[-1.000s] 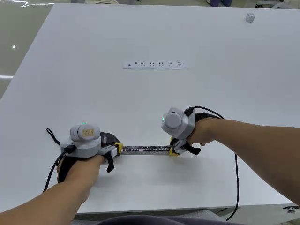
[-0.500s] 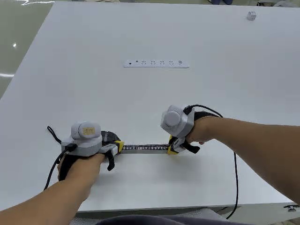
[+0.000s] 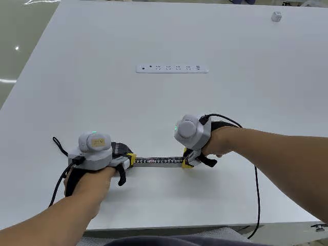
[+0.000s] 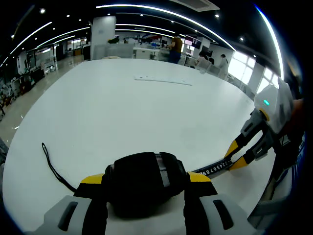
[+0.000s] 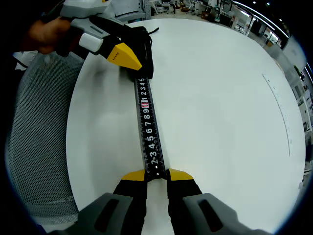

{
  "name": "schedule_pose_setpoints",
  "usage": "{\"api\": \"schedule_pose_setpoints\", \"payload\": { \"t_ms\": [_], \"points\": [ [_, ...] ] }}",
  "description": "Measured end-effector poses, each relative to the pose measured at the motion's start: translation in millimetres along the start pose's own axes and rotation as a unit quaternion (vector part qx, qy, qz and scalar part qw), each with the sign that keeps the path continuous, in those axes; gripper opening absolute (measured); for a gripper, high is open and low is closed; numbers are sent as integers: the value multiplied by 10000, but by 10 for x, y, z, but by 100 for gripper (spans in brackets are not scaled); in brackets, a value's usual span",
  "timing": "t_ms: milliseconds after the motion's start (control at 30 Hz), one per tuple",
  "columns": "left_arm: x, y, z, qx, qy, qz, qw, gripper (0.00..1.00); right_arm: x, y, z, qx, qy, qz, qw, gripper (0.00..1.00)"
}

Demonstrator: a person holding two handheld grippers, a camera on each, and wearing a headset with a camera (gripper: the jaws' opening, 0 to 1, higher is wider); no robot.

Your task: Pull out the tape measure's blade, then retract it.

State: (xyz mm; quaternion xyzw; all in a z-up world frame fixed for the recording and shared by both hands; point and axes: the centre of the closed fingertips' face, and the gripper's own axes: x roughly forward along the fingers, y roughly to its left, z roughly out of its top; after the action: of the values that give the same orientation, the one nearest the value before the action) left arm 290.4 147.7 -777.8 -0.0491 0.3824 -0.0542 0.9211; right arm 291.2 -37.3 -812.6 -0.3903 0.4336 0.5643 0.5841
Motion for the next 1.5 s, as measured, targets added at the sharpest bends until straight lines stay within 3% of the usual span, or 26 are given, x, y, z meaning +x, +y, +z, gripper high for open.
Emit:
{"api": "schedule_pose_setpoints", "payload": {
  "t_ms": [1500],
  "points": [
    [38,18,-3,-7,4,-53,10000,60,53,31,152,-50,-142,44,9999,15]
  ]
}}
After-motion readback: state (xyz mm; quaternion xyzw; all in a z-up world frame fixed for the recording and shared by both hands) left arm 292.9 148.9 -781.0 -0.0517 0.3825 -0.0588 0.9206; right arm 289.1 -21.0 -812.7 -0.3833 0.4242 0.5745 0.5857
